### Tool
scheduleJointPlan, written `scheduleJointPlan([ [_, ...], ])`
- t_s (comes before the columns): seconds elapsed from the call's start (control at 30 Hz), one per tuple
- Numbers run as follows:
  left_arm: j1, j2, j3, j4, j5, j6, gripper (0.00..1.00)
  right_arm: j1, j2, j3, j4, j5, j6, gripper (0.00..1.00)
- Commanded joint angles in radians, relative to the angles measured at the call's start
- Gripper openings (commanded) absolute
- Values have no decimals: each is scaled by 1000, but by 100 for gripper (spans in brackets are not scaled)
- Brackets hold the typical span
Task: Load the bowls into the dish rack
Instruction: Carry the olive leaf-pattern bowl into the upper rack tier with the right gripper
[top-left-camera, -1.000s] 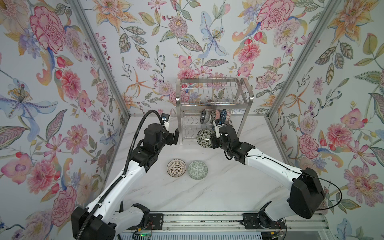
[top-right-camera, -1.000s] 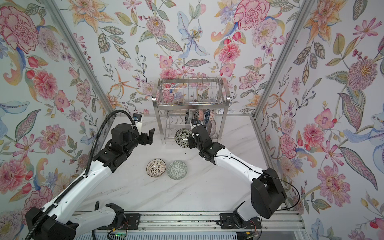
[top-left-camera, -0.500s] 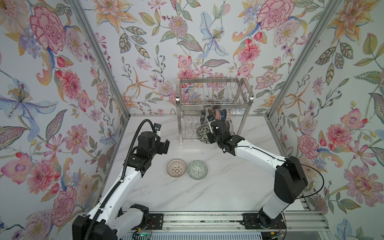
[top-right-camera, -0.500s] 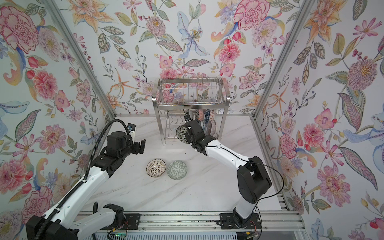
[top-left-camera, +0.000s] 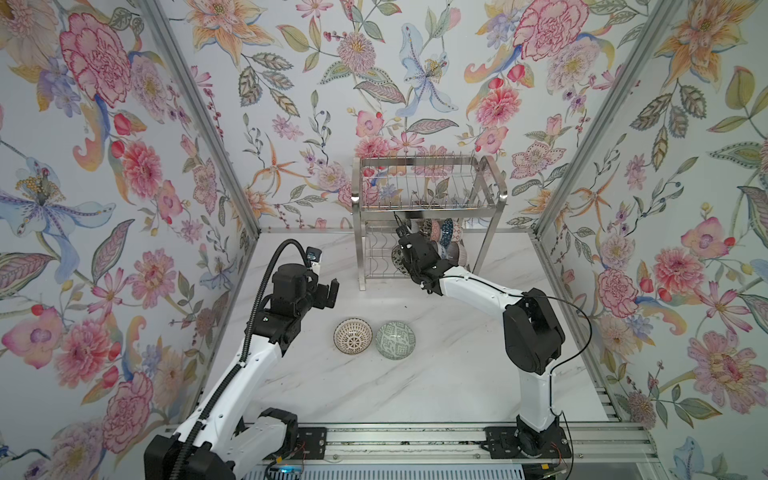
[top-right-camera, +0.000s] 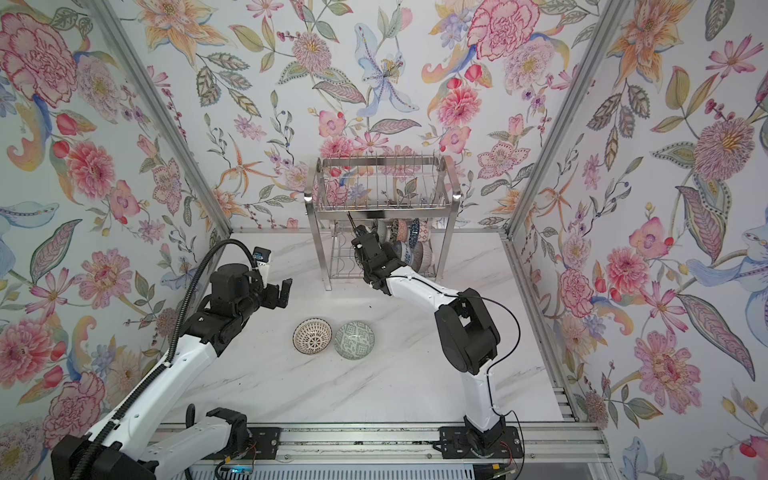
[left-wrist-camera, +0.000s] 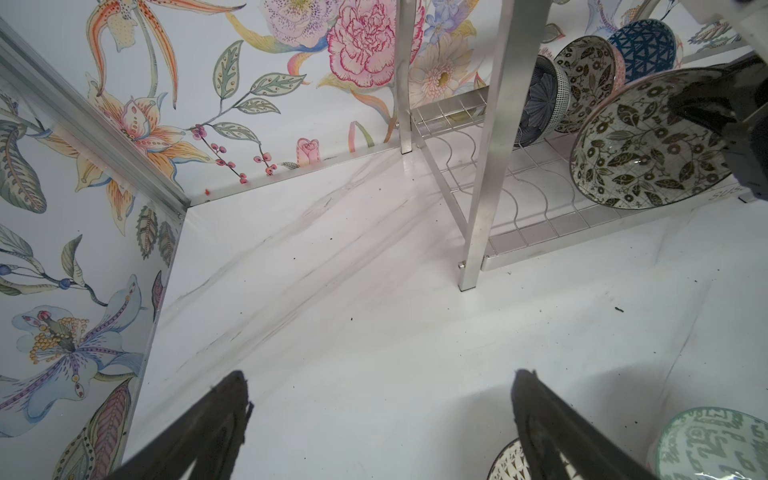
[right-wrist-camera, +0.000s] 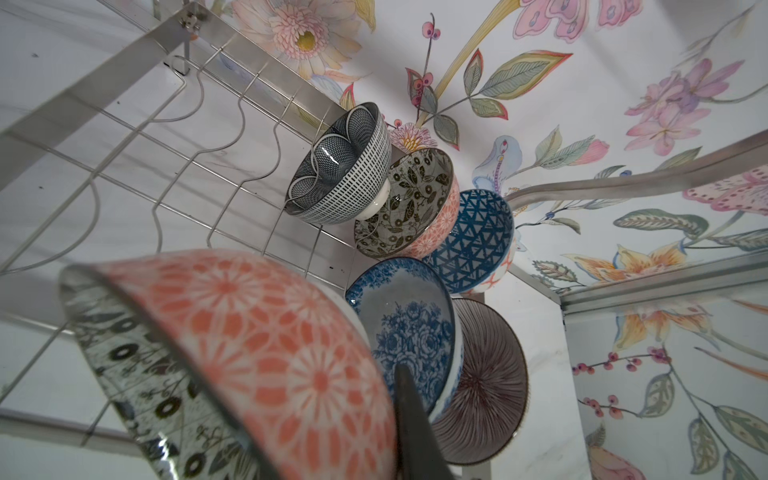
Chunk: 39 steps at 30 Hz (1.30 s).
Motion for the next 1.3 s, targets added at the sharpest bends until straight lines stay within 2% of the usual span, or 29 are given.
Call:
scheduleJointPlan([
  [0.0, 16, -15, -12, 21, 23, -9, 99, 8, 28, 70, 38, 119, -66, 0],
  [0.43, 32, -10, -9, 24, 49, -19, 99, -2, 180, 169, 166, 280, -277, 0],
  [1.1, 45, -7, -7, 25, 70, -22, 99, -28, 350, 310, 181, 339, -350, 0],
  [1.27, 48, -6, -8, 24, 71, -22, 99, -24, 356, 313, 164, 325, -332, 9],
])
